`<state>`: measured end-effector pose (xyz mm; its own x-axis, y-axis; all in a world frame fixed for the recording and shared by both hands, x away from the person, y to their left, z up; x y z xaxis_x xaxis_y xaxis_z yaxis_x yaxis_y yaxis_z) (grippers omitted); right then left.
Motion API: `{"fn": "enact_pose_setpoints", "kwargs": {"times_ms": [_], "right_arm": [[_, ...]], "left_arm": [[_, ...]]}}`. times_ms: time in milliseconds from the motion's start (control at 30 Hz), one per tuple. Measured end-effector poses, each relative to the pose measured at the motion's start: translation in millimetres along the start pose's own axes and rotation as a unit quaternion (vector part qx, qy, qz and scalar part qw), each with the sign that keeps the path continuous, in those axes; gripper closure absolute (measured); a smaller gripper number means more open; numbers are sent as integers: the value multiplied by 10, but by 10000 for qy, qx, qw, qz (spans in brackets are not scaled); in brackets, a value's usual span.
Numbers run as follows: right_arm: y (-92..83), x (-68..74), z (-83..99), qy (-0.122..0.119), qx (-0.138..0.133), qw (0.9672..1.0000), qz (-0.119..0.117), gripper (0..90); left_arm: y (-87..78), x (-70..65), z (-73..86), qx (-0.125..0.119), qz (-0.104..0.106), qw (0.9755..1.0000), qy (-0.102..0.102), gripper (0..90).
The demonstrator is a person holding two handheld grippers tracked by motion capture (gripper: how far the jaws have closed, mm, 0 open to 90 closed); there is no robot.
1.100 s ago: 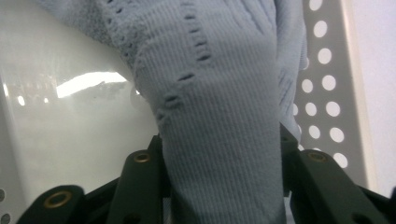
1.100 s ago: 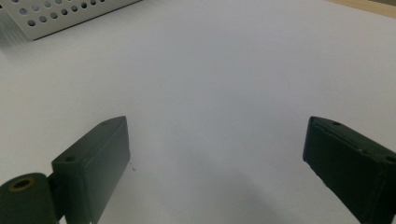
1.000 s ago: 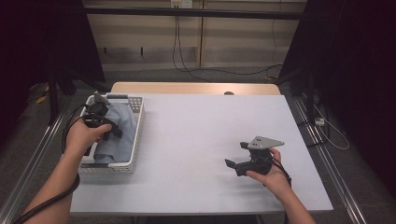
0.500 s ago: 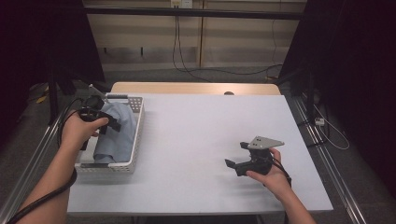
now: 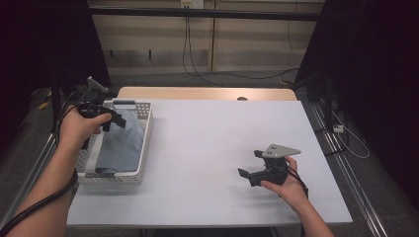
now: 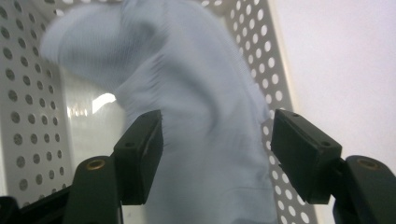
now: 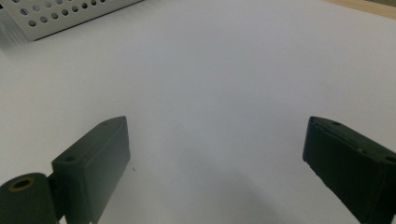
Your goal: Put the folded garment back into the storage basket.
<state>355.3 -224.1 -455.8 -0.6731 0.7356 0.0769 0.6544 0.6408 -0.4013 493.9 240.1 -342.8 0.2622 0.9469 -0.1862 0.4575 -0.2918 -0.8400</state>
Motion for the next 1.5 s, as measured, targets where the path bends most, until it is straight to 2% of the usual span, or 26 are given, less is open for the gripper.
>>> {"fn": "enact_pose_setpoints", "kwargs": {"times_ms": [133,333,433,500,600,667,700,933,1067,1300,1433,1500], "right_arm": [[-4,0,-3,0,-13,10000,-8,74],[-2,4,-1,-13,-7,10000,-14,74],[0,5,1,-5,3,10000,-13,74],[1,2,2,-6,5,10000,-13,74],[2,-3,6,10,7,10000,-9,74],[3,-7,11,5,15,10000,-9,74],[4,-9,12,3,17,10000,-9,73],[20,2,19,-1,38,10000,-38,74],[27,-2,25,8,53,10000,-38,74],[27,-8,35,11,69,10000,-28,74],[26,0,33,10,70,10000,-38,74],[28,3,34,5,75,10000,-46,74]], "left_arm": [[0,-51,-22,-47,25,10000,52,412],[92,-58,-20,-118,-22,9999,87,580],[154,-47,-32,-137,-78,9997,182,647],[196,-33,-49,-247,-135,9994,224,685],[266,-16,-67,-359,-82,9990,255,730],[315,-2,-74,-395,-153,9988,229,759],[345,4,-82,-430,-114,9987,228,776],[458,75,-166,-626,-113,9977,253,817],[561,145,-168,-756,-199,9966,263,817],[800,322,0,-664,-273,9974,44,813],[880,366,75,-658,-231,9976,4,813],[918,379,102,-654,-215,9976,-81,811]]}}
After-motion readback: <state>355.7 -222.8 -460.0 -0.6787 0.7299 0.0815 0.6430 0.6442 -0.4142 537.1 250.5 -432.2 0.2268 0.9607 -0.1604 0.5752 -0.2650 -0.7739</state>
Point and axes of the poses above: each handheld gripper's, and its own axes: y roughly forward along the jaws, z roughly out of its underside, x roughly to its left, the point moved 4 cm from there along y, roughly forward along the jaws, and after that the axes turned 8 degrees about -x, right-handed, at the moved point
